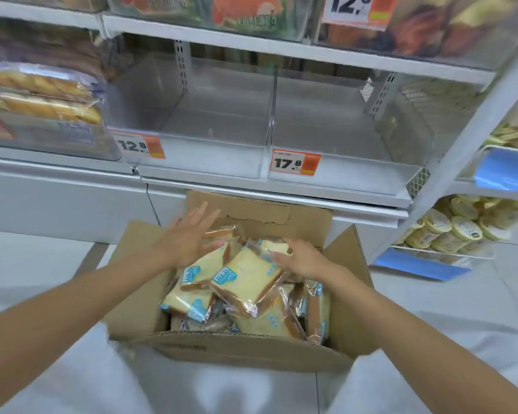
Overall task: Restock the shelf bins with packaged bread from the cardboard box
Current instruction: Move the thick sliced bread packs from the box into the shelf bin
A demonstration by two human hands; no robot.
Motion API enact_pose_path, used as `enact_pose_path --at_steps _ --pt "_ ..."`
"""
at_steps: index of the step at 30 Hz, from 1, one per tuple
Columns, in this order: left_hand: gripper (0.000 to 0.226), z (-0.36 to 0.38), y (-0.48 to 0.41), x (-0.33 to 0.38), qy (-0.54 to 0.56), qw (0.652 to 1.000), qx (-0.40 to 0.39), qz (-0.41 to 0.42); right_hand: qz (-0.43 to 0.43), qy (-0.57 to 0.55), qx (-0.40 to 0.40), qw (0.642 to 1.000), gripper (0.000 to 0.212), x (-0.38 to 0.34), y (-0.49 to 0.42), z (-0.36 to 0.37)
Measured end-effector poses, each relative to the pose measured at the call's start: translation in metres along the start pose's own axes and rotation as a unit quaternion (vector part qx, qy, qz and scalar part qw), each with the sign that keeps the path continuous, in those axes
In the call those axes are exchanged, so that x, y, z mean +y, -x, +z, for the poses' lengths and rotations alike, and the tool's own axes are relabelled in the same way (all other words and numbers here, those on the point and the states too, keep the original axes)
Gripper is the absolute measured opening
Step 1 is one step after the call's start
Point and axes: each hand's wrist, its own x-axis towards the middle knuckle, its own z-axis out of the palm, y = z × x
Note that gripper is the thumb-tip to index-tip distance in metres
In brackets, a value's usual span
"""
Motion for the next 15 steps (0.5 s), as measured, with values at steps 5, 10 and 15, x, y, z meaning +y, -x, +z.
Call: enact_pose_path --at_steps 5,10,15 --pt "0.091 0.017 0.01 -0.012 0.101 0.995 0.007 -0.013 0.024 -0.067 0.0 0.997 0.055 0.014 -0.005 0.021" --pt "0.087 0.004 0.002 0.013 0.252 0.966 0.059 0.029 -0.102 -0.272 0.082 0.953 0.042 -0.033 -0.009 -0.008" --pt "0.088 -0.02 -0.014 0.034 0.156 0.978 0.138 0.006 -0.167 -0.356 0.13 0.91 0.079 -0.06 -0.006 -0.024"
